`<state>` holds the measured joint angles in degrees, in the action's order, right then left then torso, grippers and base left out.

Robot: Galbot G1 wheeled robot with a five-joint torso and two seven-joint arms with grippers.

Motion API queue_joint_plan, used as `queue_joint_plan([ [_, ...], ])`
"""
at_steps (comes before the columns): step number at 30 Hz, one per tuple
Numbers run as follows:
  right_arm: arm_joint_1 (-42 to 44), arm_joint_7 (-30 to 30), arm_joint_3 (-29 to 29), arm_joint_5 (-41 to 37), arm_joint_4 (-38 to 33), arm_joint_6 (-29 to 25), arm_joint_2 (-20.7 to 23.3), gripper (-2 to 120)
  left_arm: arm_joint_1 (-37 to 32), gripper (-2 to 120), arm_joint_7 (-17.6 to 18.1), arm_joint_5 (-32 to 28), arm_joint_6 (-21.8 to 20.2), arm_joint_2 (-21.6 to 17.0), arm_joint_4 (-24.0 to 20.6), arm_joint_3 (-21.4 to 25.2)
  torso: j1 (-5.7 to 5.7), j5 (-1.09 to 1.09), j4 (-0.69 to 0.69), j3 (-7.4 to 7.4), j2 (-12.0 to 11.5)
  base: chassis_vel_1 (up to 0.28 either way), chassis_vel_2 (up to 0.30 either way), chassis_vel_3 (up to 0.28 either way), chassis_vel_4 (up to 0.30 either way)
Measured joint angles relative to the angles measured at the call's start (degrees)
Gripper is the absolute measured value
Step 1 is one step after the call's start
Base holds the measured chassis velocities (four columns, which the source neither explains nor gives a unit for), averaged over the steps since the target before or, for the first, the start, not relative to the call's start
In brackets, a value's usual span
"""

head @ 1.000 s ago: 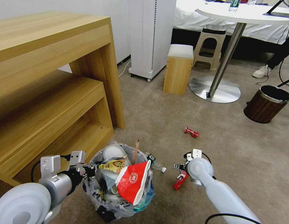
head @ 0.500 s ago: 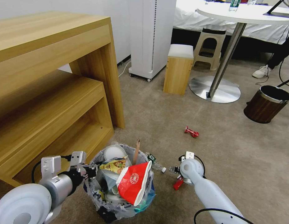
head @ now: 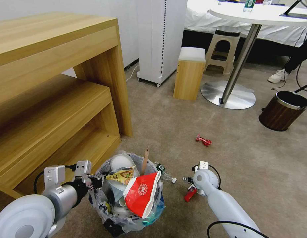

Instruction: Pick up the trash bin and place the garbage on the floor into it.

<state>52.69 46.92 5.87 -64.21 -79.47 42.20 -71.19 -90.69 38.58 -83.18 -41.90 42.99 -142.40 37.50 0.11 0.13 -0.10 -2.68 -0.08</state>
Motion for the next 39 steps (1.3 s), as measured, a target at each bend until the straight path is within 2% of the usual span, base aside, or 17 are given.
queue_joint_plan([
  [1, -0.1, -0.5, 0.1, 0.4, 0.5, 0.0, -0.2, 79, -0.1, 1, 0.0, 0.0, 0.0, -0.1, 0.0, 0.1, 0.00, 0.00, 0.00, 0.00, 0.0, 0.000, 0.000, 0.000, 0.000],
  [2, -0.1, -0.5, 0.1, 0.4, 0.5, 0.0, -0.2, 79, -0.1, 1, 0.0, 0.0, 0.0, -0.1, 0.0, 0.1, 0.00, 0.00, 0.00, 0.00, 0.0, 0.000, 0.000, 0.000, 0.000],
  [5, -0.3, -1.6, 0.1, 1.5, 1.6, 0.0, -0.6, 65, -0.1, 1, 0.0, 0.0, 0.0, -0.1, 0.0, 0.1, 0.00, 0.00, 0.00, 0.00, 0.0, 0.000, 0.000, 0.000, 0.000],
  [6, -0.3, -1.6, 0.1, 1.5, 1.6, 0.0, -0.6, 65, -0.1, 1, 0.0, 0.0, 0.0, -0.1, 0.0, 0.1, 0.00, 0.00, 0.00, 0.00, 0.0, 0.000, 0.000, 0.000, 0.000],
  [8, -0.4, -2.1, 0.1, 1.9, 1.7, 0.0, -0.8, 57, -0.1, 1, 0.0, 0.0, 0.0, -0.2, 0.0, 0.1, 0.00, 0.00, 0.00, 0.00, 0.0, 0.000, 0.000, 0.000, 0.000],
  [9, -0.3, -2.4, 0.0, 2.1, 1.7, 0.0, -0.8, 48, -0.1, 1, 0.0, 0.0, 0.0, -0.3, 0.0, 0.2, 0.00, 0.00, 0.00, 0.00, 0.0, 0.000, 0.000, 0.000, 0.000],
  [10, -0.3, -2.4, 0.0, 2.1, 1.7, 0.0, -0.8, 48, -0.1, 1, 0.0, 0.0, 0.0, -0.3, 0.0, 0.2, 0.00, 0.00, 0.00, 0.00, 0.0, 0.000, 0.000, 0.000, 0.000],
  [13, 0.0, -2.8, -0.2, 2.5, 1.4, -0.1, -0.7, 36, 0.1, 1, -0.1, 0.0, 0.0, -0.4, 0.2, 0.2, 0.00, 0.00, 0.00, 0.00, 0.0, 0.000, 0.000, 0.000, 0.000],
  [15, 0.1, -2.8, -0.3, 2.6, 1.3, -0.1, -0.6, 32, 0.1, 1, -0.1, 0.0, 0.0, -0.4, 0.3, 0.2, 0.00, 0.00, 0.00, 0.00, 0.0, 0.000, 0.000, 0.000, 0.000],
  [16, 0.2, -2.9, -0.3, 2.8, 1.2, -0.1, -0.4, 25, 0.2, 1, -0.4, 0.3, 0.1, -0.4, 0.5, 0.1, 0.00, 0.00, 0.00, 0.00, 0.0, 0.000, 0.000, 0.000, 0.000],
  [17, 0.2, -2.9, -0.3, 2.8, 1.2, -0.1, -0.4, 25, 0.2, 1, -0.4, 0.3, 0.1, -0.4, 0.5, 0.1, 0.00, 0.00, 0.00, 0.00, 0.0, 0.000, 0.000, 0.000, 0.000],
  [19, 0.2, -3.0, -0.3, 3.0, 1.1, -0.1, -0.1, 18, 0.3, 1, -0.7, 0.6, 0.1, -0.4, 0.6, 0.0, 0.00, 0.00, 0.00, 0.00, 0.0, 0.000, 0.000, 0.000, 0.000],
  [20, 0.3, -3.1, -0.3, 3.0, 1.1, -0.1, 0.2, 9, 0.3, 1, -0.8, 0.6, 0.1, -0.4, 0.7, -0.1, 0.00, 0.00, 0.00, 0.00, 0.0, 0.000, 0.000, 0.000, 0.000],
  [21, 0.3, -3.1, -0.3, 3.0, 1.1, -0.1, 0.2, 9, 0.3, 1, -0.8, 0.6, 0.1, -0.4, 0.7, -0.1, 0.00, 0.00, 0.00, 0.00, 0.0, 0.000, 0.000, 0.000, 0.000],
  [23, 0.4, -3.2, -0.1, 3.2, 1.0, -0.1, 0.7, 0, 0.4, 1, -0.9, 0.7, 0.1, -0.3, 0.7, -0.2, 0.00, 0.00, 0.00, 0.00, 0.0, 0.000, 0.000, 0.000, 0.000],
  [33, 1.0, -3.9, 0.6, 4.4, 0.7, -0.1, 1.5, 0, 0.6, 1, -1.0, 0.7, 0.1, -0.3, 1.0, -0.5, 0.00, 0.00, 0.00, 0.00, 0.0, 0.000, 0.000, 0.000, 0.000],
  [39, 1.1, -4.5, 0.9, 5.2, 1.2, -0.1, 1.7, 20, 0.5, 1, -1.0, 0.8, 0.1, -0.3, 0.8, -0.5, 0.00, 0.00, 0.00, 0.00, 0.0, 0.000, 0.000, 0.000, 0.000],
])
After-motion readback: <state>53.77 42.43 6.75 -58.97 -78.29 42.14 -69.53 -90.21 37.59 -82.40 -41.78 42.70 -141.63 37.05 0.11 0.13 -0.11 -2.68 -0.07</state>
